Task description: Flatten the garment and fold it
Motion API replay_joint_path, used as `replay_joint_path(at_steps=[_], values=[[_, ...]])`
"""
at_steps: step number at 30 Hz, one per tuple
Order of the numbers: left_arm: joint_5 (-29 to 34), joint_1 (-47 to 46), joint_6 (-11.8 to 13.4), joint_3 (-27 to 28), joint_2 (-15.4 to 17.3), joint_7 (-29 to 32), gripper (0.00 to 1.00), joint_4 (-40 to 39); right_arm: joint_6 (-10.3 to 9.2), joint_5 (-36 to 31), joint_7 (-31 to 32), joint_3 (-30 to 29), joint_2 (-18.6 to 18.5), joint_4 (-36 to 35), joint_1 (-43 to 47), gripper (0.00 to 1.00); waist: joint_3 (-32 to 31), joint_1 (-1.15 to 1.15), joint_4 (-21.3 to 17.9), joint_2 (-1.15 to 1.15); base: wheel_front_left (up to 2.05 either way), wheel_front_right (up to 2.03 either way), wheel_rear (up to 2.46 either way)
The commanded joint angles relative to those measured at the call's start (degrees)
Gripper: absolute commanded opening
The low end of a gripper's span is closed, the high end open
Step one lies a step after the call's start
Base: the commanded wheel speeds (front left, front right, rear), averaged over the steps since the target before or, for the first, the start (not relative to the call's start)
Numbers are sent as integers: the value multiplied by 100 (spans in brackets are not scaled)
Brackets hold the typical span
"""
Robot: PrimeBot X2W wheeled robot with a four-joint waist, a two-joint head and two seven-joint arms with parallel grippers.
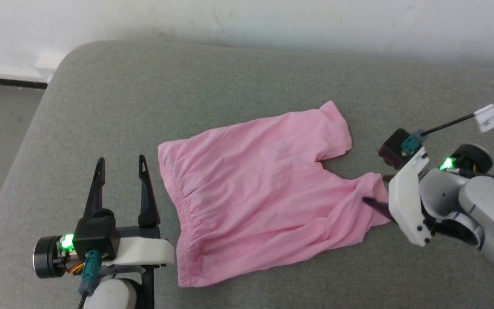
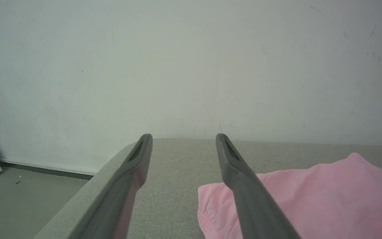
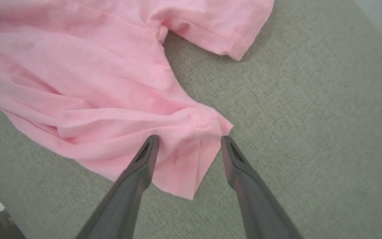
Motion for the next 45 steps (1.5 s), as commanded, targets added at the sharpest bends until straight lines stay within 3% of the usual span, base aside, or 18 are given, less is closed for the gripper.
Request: replay_joint_path(at_steps=[1,2,3,4,12,19,25,32,33,34,40,45], values=[[118,-7,-107,92,-106,-27,100,30,-5,70,-18,155,90,162,-62,100,157,-1,144,0,0,0,0],[167,-21,-180,149,-174,-27,100,50,-5,102,-66,281,122,248,-89,100,176,-1,160,0,0,0,0],[211,-32,-251,208,-234,-27,100,70,-5,130,-158,387,143,319,-122,57,195,-1,170,0,0,0,0],[254,-38,-318,266,-290,-27,100,87,-5,164,-290,466,158,382,-154,0,207,-1,175,0,0,0,0],[531,119,-689,694,-588,-27,100,202,-5,173,-1872,781,-72,384,-383,0,26,-1,-8,0,0,0,0],[688,394,-860,957,-775,-27,100,181,-5,-227,-3314,256,-679,-12,221,0,-256,-1,-328,0,0,0,0],[767,595,-973,1096,-889,-27,100,147,-5,-528,-3500,-364,-1007,-258,1809,0,-337,-1,-582,0,0,0,0],[850,610,-1115,1193,-963,-27,100,188,-5,-705,-3305,-988,-525,67,3494,0,-338,-1,-696,0,0,0,0],[862,612,-1132,1207,-969,-27,100,197,-5,-746,-3278,-1057,-465,80,3621,42,-351,-1,-706,0,0,0,0],[878,618,-1143,1216,-976,-27,100,203,-5,-745,-3326,-1218,-395,72,3714,100,-370,-1,-717,0,0,0,0],[995,714,-1179,1262,-980,-27,100,212,-5,-980,-3353,-2263,-437,-624,3800,100,-496,-1,-756,0,0,0,0],[1164,681,-1162,1186,-931,-27,100,191,-5,-1325,-2695,-2823,-658,-1667,3395,100,-496,-1,-653,0,0,0,0]])
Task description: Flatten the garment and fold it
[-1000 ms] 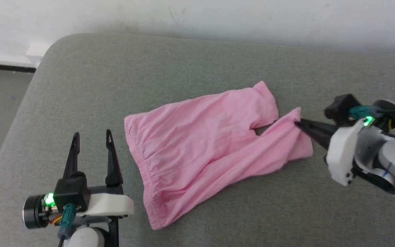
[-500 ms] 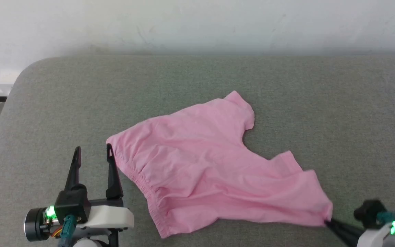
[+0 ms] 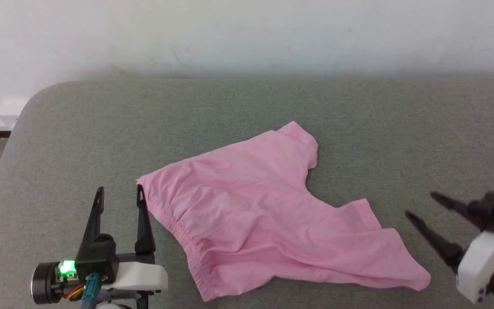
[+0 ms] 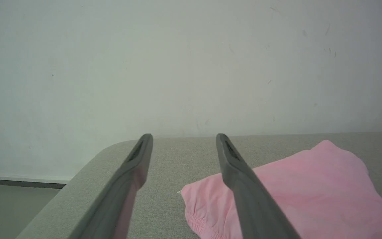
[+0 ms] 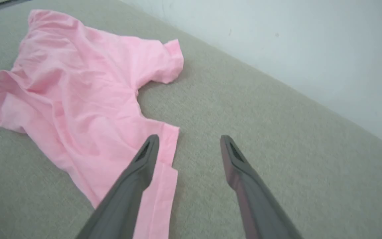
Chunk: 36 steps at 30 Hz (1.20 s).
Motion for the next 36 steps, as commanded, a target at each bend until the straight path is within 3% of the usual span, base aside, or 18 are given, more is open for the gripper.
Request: replay_joint_path(at_steps=[1,6,12,22,23,24,31,36], values=[[102,-3,18,-35,28,-27,100,-19,-5,-124,317,-50,-34,-328,-333,100,33,1,86,0,0,0,0],[196,-106,105,-163,71,-27,100,-39,-5,-63,1537,662,-172,-562,-1347,100,207,1,265,0,0,0,0],[232,-297,217,-356,99,-27,100,-54,-5,437,2919,1880,-2,389,-2725,100,524,1,482,0,0,0,0],[114,-507,345,-464,106,-27,100,-10,-5,843,3132,3497,552,1931,-3509,100,810,1,659,0,0,0,0],[103,-515,352,-468,109,-27,100,-3,-5,944,3131,3683,578,2016,-3516,89,813,1,665,0,0,0,0],[94,-525,360,-470,112,-27,100,3,-5,1071,3055,3809,592,2046,-3548,0,814,1,670,0,0,0,0],[75,-564,395,-496,154,-27,100,-20,-5,1402,1951,3624,387,2376,-4474,0,787,1,614,0,0,0,0],[78,-635,368,-614,142,-27,100,-39,-5,1497,1281,3245,594,3226,-4895,0,839,1,649,0,0,0,0]])
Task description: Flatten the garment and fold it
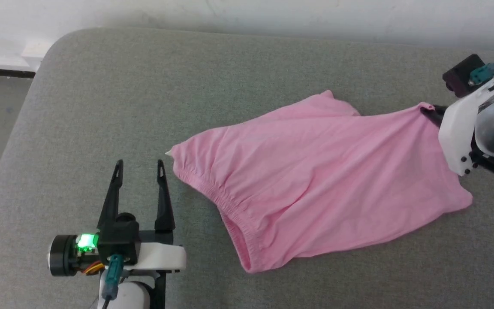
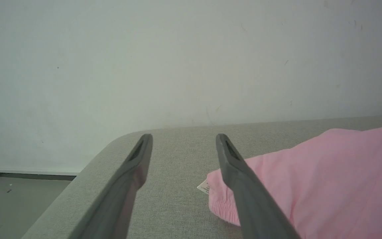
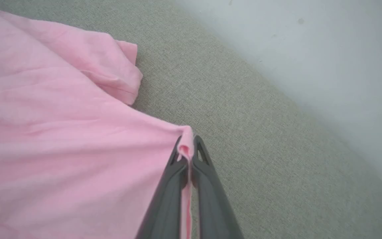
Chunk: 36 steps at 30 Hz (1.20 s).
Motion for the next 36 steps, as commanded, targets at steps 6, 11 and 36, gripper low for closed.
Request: replay_joint_path(at_steps=[6,11,36], values=[[16,-237,-55,-246,6,-27,100,24,-12,-207,-495,129,665,1153,-57,100,88,0,56,-1,0,0,0],[120,-214,-210,-555,160,-27,100,72,-12,-507,-1636,25,944,1737,-78,100,-109,0,4,-1,0,0,0],[-1341,-1902,-2219,-4587,2672,3583,100,-439,-12,-2153,-2973,-2887,756,-216,2804,100,-565,0,-624,-1,0,0,0]])
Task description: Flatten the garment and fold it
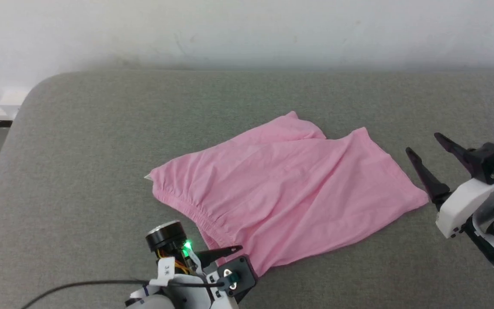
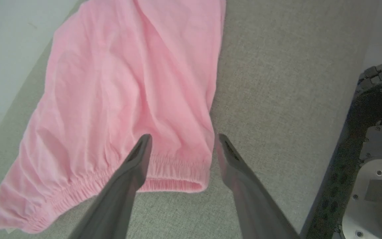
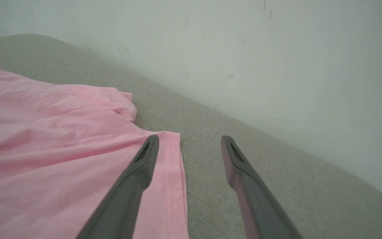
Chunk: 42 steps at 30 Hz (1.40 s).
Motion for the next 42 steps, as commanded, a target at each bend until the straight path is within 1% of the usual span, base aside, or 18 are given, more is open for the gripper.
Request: replay_joint_path(at_steps=[1,4,7,12,16,17,18,19,20,23,25,27,29,31,34,36,38,42], values=[[-258,-341,-3,-362,155,248,100,-76,-12,-162,67,-218,83,-191,190,100,151,1,-161,1,0,0,0],[-629,-717,-3,-845,362,561,100,-38,-12,-339,202,-528,172,-498,441,100,272,1,-286,1,0,0,0],[-759,-972,-3,-1126,481,675,100,178,-12,-488,346,-770,236,-785,625,100,389,1,-397,1,0,0,0],[-996,-1166,-4,-1577,463,676,100,613,-12,-674,609,-1087,312,-1173,840,100,497,1,-506,1,0,0,0],[-1023,-1277,-4,-1788,412,550,100,905,-12,-736,900,-1151,256,-1438,891,100,506,1,-529,1,0,0,0],[-1027,-1286,-4,-1785,397,458,32,977,-12,-739,996,-1122,204,-1511,873,100,498,1,-528,1,0,0,0],[-1061,-1273,16,-1744,378,337,0,1031,-12,-735,1100,-1085,141,-1593,843,100,484,1,-525,1,0,0,0],[-1087,-1256,52,-1699,371,220,0,1061,-12,-711,1228,-1036,66,-1676,810,100,466,1,-514,1,0,0,0],[-1087,-1256,52,-1699,371,220,0,1061,-12,-711,1228,-1036,66,-1676,810,100,466,1,-514,1,0,0,0],[-1061,-1215,339,-1489,382,-237,0,1056,-12,-496,1790,-768,-273,-1925,678,100,414,1,-444,1,0,0,0],[-1029,-1149,561,-1376,403,-479,0,1007,-12,-190,2354,-526,-529,-2089,589,100,382,1,-372,1,0,0,0],[-1014,-1079,697,-1325,418,-644,0,948,-12,154,2971,-240,-835,-2250,471,100,368,1,-279,1,0,0,0],[-1033,-1015,772,-1301,411,-747,0,897,-12,469,3531,29,-1115,-2322,297,100,372,1,-191,1,0,0,0],[-1053,-979,832,-1271,379,-855,0,869,-12,772,4033,272,-1272,-2320,98,100,391,1,-117,1,0,0,0],[-1063,-958,929,-1224,298,-1010,0,901,-12,1114,4583,536,-1327,-2112,-203,100,451,1,-7,1,0,0,0],[-1067,-942,983,-1205,226,-1114,0,950,-12,1215,4781,686,-1291,-1856,-389,100,507,1,55,1,0,0,0],[-1080,-931,1013,-1197,143,-1208,0,1012,-12,1317,4907,799,-1191,-1543,-512,100,569,1,124,1,0,0,0],[-1077,-954,1028,-1197,12,-1371,0,1161,-12,1440,4911,978,-880,-861,-623,100,683,1,212,1,0,0,0]])
